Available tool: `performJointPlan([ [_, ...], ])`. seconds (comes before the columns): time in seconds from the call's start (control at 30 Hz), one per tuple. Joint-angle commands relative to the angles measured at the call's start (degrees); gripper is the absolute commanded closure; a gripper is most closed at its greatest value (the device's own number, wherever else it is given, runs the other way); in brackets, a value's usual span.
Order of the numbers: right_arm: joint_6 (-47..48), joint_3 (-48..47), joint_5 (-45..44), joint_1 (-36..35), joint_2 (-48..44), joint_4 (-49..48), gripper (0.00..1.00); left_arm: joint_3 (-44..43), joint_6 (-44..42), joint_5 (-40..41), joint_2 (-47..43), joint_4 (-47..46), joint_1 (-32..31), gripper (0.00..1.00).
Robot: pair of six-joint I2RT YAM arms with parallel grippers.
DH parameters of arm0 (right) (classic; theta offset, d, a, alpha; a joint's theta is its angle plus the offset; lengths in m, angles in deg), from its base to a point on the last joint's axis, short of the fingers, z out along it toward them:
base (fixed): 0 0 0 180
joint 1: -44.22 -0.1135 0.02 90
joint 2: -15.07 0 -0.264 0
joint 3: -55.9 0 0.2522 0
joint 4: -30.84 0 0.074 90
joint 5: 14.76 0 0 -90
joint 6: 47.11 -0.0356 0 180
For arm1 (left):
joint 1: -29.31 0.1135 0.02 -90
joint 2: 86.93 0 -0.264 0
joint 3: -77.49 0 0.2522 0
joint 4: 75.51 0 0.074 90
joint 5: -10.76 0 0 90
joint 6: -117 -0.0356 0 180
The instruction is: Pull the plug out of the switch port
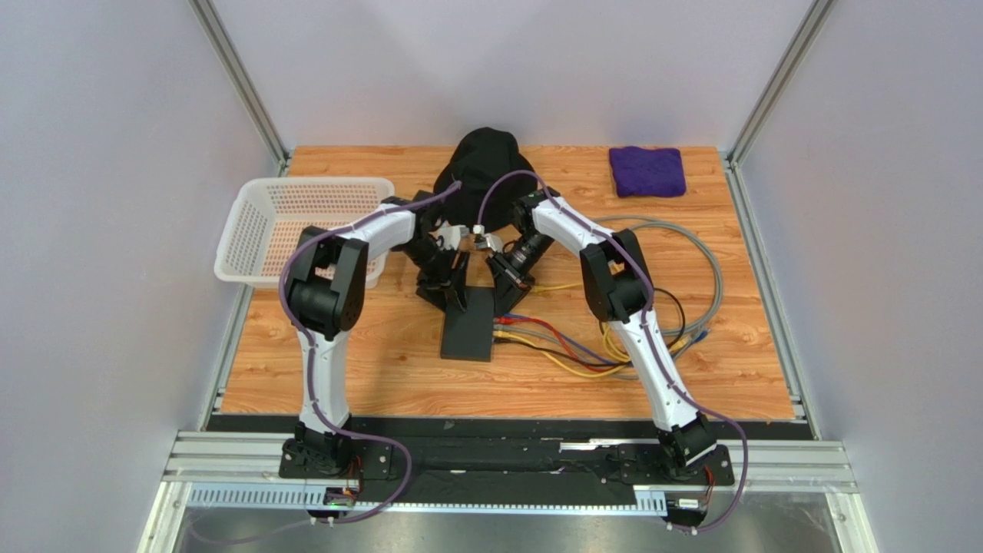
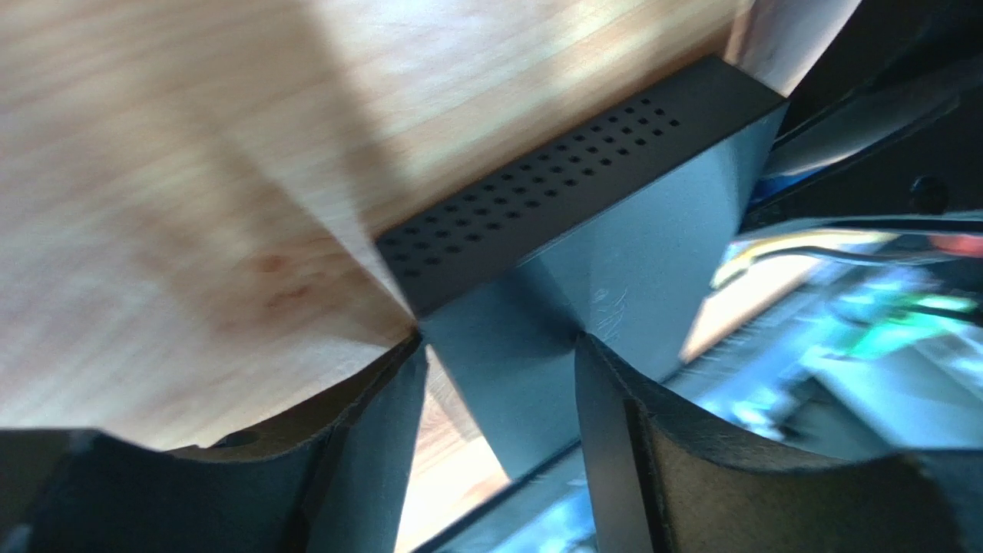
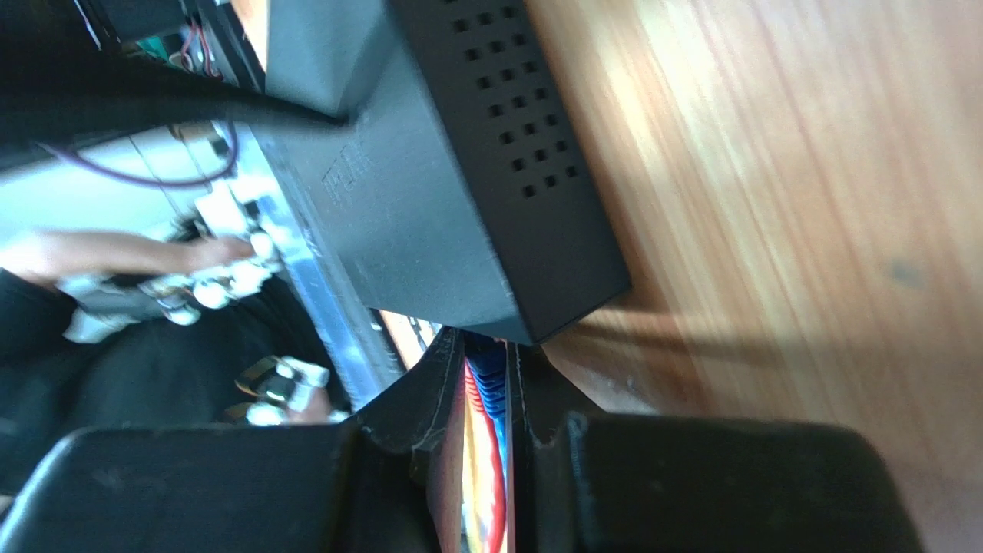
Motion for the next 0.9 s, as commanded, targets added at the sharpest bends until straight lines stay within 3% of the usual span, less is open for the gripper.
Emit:
performJointPlan([
  [0.0, -10.1, 3.9, -14.1, 2.4, -1.9, -4.9, 1.00, 2.8, -6.5, 19.3, 2.7, -0.9, -10.4, 0.36],
  [0.1, -3.3, 7.1, -12.7, 4.3, -2.8, -0.3, 1.00, 0.6, -6.1, 21.2, 5.3, 2.2, -9.6, 0.36],
  [0.17, 9.1, 7.1, -9.5, 4.6, -1.4, 9.4, 1.00, -1.5, -6.0, 18.2, 8.7, 3.1, -7.0, 0.39],
  [0.47, 7.2, 8.2, -5.6, 8.3, -5.4, 11.0, 1.00, -3.3, -5.5, 20.1, 8.5, 2.9, -7.6, 0.38],
  [0.6, 4.7, 9.0, -4.6, 13.2, -12.1, 7.7, 1.00, -0.9, -9.5, 13.7, 4.4, 2.0, -9.2, 0.38],
  [0.77, 3.7, -4.1, -11.2, 17.3, -14.8, 4.7, 1.00, 1.4, -12.1, 15.0, -2.8, 0.6, -8.7, 0.38],
  [0.87, 2.1, -4.3, -15.8, 18.5, -18.1, -1.2, 1.00, 1.1, -12.3, 13.9, -6.1, 0.4, -8.1, 0.37],
])
